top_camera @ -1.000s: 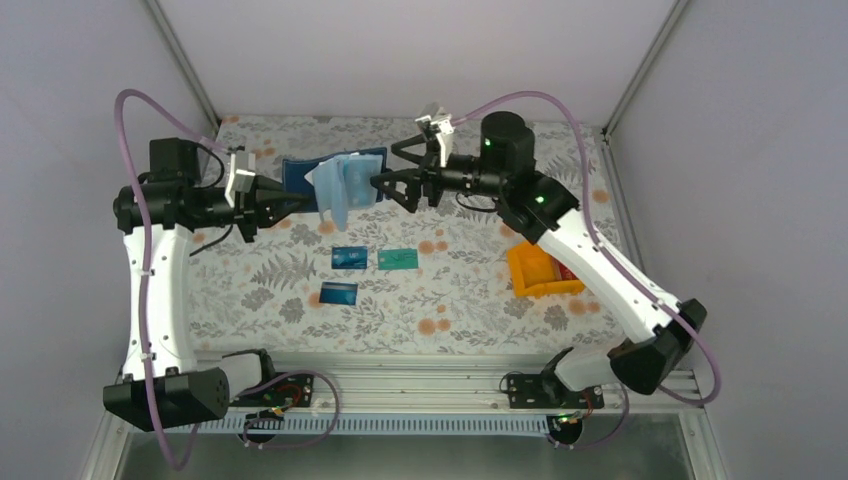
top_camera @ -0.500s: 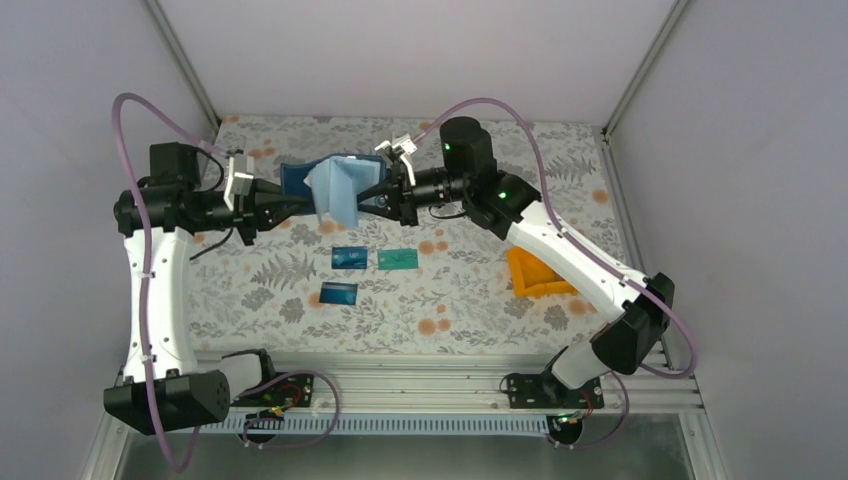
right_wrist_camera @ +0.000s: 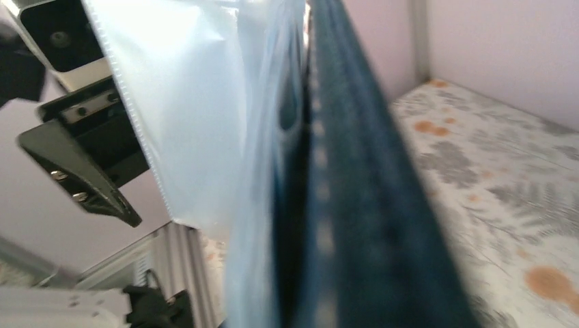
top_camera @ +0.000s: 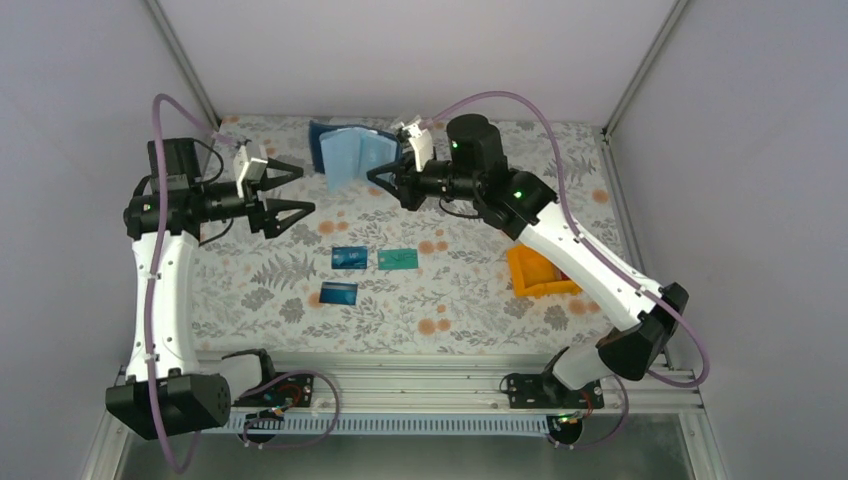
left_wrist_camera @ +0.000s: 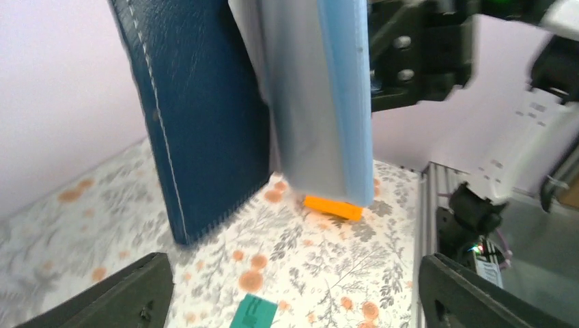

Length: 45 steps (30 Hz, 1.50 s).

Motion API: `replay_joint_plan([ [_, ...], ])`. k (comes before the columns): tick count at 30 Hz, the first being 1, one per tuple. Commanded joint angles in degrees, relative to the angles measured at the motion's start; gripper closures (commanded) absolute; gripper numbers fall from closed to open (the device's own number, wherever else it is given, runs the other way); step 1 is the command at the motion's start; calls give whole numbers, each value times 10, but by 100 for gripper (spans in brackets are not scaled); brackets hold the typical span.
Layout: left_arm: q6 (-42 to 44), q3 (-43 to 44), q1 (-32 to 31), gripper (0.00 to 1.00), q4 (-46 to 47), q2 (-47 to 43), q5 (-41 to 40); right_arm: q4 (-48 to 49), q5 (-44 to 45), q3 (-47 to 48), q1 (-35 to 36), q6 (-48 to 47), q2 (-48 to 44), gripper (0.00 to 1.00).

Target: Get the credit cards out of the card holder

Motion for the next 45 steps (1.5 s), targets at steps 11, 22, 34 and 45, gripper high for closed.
replay_joint_plan([
  [11,-239,-30,-19,0,195,23,-149,-121,248,74,8,76,38,96],
  [22,-309,-51,-65,0,238,56,-210,-64,79,59,35,21,51,96],
  [34,-178,-33,-56,0,157,34,-42,-41,-116,25,34,-64,27,96],
  [45,-92,-32,-57,28,94,4,33,-33,-121,9,14,-80,-2,96],
])
